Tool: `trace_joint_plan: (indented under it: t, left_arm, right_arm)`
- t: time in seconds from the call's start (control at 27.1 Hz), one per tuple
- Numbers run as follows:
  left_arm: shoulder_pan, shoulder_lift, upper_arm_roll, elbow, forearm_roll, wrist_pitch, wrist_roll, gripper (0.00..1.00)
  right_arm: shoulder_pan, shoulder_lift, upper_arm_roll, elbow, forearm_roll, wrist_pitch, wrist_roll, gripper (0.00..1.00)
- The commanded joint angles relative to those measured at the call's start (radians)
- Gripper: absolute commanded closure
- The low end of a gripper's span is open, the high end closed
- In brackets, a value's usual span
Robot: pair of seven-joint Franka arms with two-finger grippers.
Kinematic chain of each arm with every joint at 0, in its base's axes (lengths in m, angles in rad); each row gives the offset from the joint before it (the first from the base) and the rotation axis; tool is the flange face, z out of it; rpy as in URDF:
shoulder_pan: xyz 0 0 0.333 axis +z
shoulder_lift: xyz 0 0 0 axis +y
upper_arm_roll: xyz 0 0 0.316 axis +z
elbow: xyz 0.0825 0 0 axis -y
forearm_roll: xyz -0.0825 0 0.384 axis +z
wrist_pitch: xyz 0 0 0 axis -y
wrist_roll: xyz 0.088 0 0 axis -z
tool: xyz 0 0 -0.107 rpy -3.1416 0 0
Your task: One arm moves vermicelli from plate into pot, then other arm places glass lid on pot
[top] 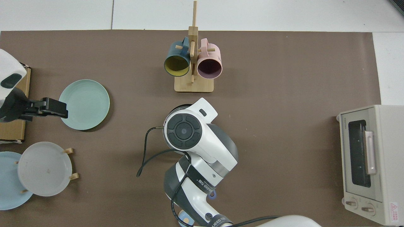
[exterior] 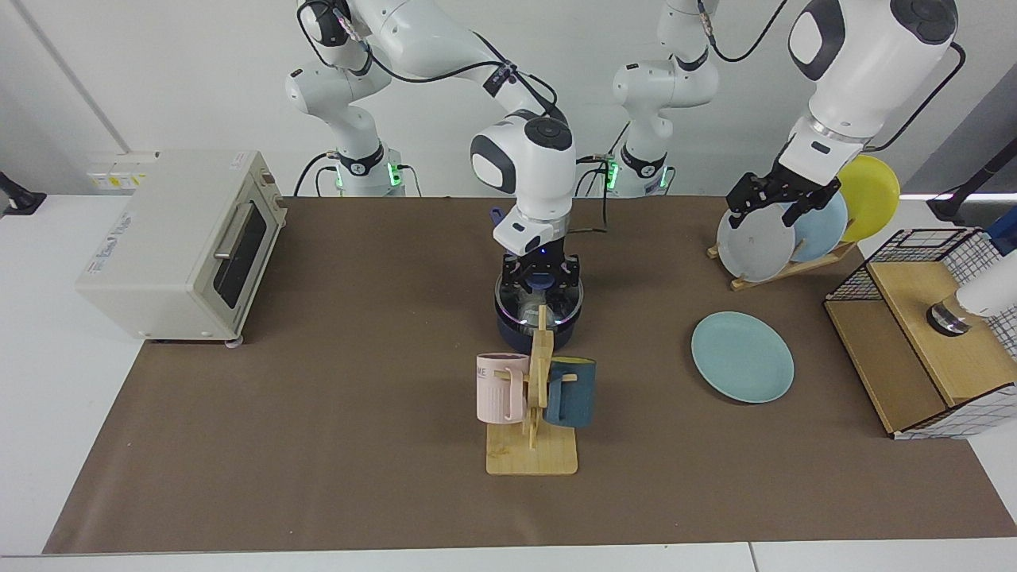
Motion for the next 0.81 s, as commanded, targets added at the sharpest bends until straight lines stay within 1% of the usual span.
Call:
trace_joint_plan:
  t: [0.0,0.44,0.66,0.77]
  left_arm:
    - [-0.006,-0.012,0.004,-0.003,0.021,0.004,0.005,0.0]
    - [-0.006,-0.012,0.004,-0.003,0.021,0.004,0.005,0.0]
    - [-0.006,-0.012,0.004,-0.001,0.021,0.004,0.005,0.0]
    - [-0.006,-0.012,0.004,-0.003,0.021,0.004,0.005,0.0]
  right_arm:
    - [-0.011,0.012,0.001,0.005,-0.024,0.024,0.017,1.0]
    - [-0.004,0.026,0.001,0.02,-0.021,0.03,0.017,1.0]
    - [0.0,0.061,0.001,0.066,-0.02,0.035,0.017,1.0]
    - [-0.006,0.062,0.001,0.066,-0.023,0.035,0.017,1.0]
